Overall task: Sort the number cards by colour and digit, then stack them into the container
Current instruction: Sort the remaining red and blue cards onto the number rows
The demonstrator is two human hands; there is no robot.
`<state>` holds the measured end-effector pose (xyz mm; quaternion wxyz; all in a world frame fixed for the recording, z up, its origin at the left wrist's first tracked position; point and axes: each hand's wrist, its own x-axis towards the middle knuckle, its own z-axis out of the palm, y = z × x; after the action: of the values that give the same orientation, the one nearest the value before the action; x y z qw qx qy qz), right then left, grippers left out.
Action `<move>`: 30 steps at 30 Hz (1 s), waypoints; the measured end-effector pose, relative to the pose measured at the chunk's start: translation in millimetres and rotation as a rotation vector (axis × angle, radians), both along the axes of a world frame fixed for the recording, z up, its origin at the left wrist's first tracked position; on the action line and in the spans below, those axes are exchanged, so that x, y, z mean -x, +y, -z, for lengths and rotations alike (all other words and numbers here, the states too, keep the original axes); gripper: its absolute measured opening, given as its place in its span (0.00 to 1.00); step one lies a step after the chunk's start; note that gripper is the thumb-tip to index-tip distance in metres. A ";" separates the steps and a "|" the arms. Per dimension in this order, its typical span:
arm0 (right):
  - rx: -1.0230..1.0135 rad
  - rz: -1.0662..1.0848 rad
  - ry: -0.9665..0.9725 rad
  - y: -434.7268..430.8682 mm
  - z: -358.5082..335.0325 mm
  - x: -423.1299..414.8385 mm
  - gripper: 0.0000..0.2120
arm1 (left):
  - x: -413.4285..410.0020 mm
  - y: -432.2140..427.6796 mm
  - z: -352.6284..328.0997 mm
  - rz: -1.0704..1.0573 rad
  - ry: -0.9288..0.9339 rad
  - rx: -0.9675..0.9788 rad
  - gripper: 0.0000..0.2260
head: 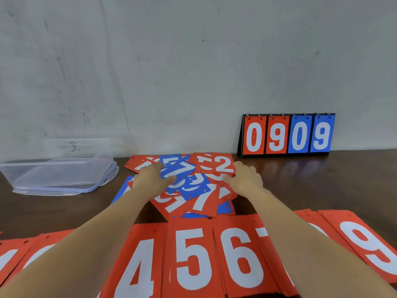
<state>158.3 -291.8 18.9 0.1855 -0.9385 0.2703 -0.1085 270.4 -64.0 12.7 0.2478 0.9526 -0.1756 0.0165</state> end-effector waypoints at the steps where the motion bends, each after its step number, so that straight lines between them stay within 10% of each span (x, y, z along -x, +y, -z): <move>1: 0.026 -0.027 0.025 -0.8 1.4 -6.5 0.28 | -5.7 -4.9 2.7 -0.006 -0.009 -0.024 0.33; 17: 0.084 -0.005 -0.020 -25.4 5.7 30.5 0.13 | -19.8 -23.6 10.8 -0.036 -0.021 -0.330 0.37; 23: -0.082 0.102 0.044 -16.7 15.7 12.0 0.36 | -16.2 -22.8 9.8 -0.090 -0.018 -0.265 0.37; 30: -0.059 0.086 0.026 -18.5 22.3 -3.0 0.31 | -17.5 -26.3 17.0 -0.117 -0.092 -0.270 0.37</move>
<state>161.2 -310.4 -3.4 0.2049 -0.9213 0.3161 -0.0963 288.0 -90.3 -4.4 0.1076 0.9842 -0.1315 0.0508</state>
